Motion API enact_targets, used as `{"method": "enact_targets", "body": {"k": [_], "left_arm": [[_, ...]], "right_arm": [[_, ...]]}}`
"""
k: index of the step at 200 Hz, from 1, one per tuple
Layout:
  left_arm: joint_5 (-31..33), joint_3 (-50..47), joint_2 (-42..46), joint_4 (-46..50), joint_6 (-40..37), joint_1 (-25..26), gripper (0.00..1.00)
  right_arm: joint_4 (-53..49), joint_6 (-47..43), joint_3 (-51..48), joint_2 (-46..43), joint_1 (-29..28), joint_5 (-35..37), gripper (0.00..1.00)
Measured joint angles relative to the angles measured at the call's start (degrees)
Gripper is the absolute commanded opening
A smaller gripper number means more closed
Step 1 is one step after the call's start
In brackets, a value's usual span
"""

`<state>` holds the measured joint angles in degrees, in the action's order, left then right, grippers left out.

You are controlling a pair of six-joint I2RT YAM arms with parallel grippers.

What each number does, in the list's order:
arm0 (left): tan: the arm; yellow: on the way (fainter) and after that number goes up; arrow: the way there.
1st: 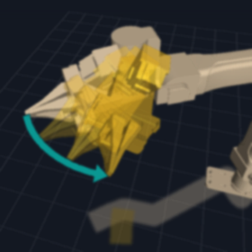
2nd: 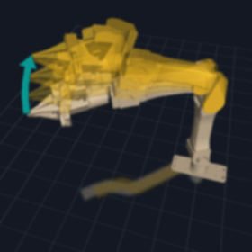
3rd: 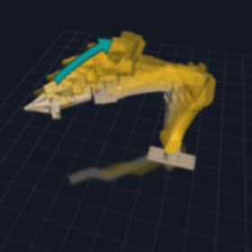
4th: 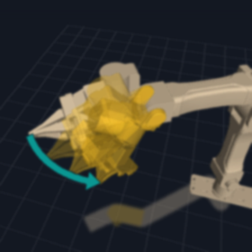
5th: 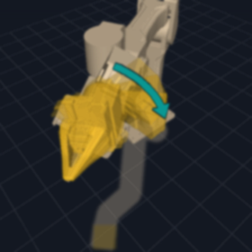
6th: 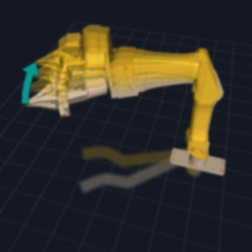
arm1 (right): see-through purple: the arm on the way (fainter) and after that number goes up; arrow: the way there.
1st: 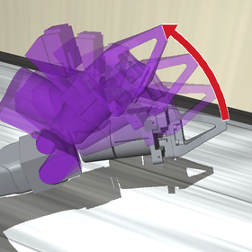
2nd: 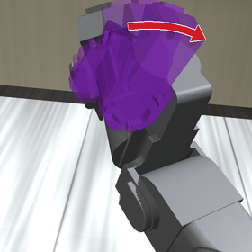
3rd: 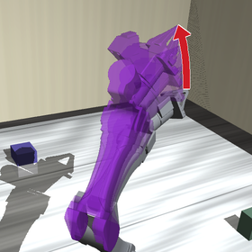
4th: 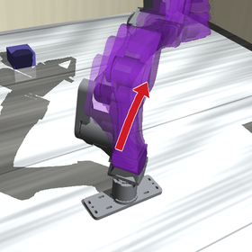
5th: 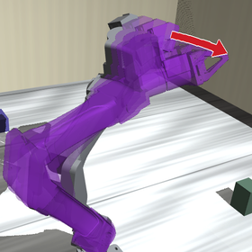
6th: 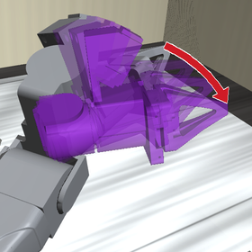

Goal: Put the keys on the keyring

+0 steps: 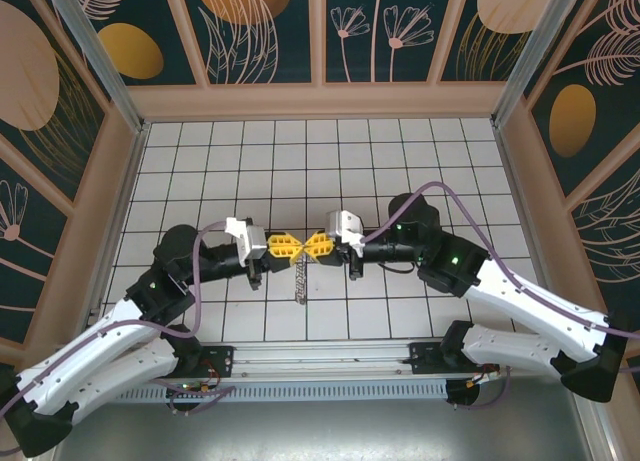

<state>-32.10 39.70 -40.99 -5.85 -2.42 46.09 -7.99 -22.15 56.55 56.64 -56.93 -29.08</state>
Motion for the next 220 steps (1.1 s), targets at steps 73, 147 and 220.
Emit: {"method": "enact_targets", "body": {"k": [73, 147, 220], "left_arm": [[6.16, 4.87, -3.15, 14.88, -6.45, -0.07, 0.00], [2.01, -1.73, 2.58, 5.20, -3.19, 0.02, 0.00], [-3.87, -6.45, 4.22, -9.81, 3.80, 0.00, 0.00]], "right_arm": [[-16.81, -4.98, 9.97, 7.61, -3.91, 12.70, 0.00], [-12.96, -3.54, 6.99, 4.55, -5.07, 9.97, 0.13], [-3.93, 0.04, 2.71, 0.63, -3.56, 2.10, 0.13]]}}
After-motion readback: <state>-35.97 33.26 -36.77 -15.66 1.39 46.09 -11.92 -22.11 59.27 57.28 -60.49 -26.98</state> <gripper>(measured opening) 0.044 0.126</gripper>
